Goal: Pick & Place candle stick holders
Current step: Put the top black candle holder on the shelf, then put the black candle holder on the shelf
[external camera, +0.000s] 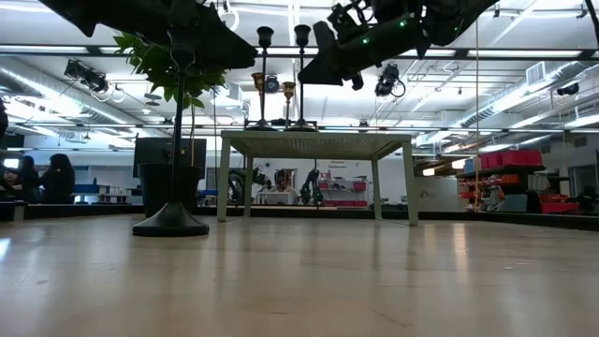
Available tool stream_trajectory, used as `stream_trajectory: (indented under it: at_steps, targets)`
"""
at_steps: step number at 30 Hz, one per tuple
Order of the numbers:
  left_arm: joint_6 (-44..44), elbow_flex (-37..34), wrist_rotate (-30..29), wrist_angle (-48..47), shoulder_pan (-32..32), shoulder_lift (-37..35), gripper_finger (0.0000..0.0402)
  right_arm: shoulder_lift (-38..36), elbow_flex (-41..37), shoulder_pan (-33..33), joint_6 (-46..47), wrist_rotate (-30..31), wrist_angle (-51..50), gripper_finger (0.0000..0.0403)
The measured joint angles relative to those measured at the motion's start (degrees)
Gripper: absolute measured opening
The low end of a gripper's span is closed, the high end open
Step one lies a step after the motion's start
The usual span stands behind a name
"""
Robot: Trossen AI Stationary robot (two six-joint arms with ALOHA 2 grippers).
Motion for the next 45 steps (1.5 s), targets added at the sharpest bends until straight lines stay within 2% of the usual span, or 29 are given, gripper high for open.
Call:
stream_trajectory:
  at_steps: [10, 23, 29, 36, 45]
  targets:
    - [0.0, 0.0, 0.0, -0.1, 0.0, 0.0, 0.0183, -0.2, 0.0, 0.0, -0.5, 0.0, 0.7, 0.0094]
    - [0.0, 0.0, 0.0, -0.1, 0.0, 0.0, 0.0183, -0.5, 0.0, 0.2, -3.3, 0.1, -2.0, 0.0180]
    - [0.0, 0.0, 0.0, -0.1, 0.0, 0.0, 0.0183, -3.6, 0.1, 0.2, -3.9, 1.3, -4.9, 0.0185]
    - [0.0, 0.0, 0.0, -0.2, 0.0, 0.0, 0.0183, -8.5, 0.1, 1.4, -3.3, 2.3, -14.8, 0.0185]
    - [0.2, 0.1, -0.4, -2.2, 0.0, -0.1, 0.0183, -12.7, 0.1, 9.4, -1.0, 2.6, -25.4, 0.0185]
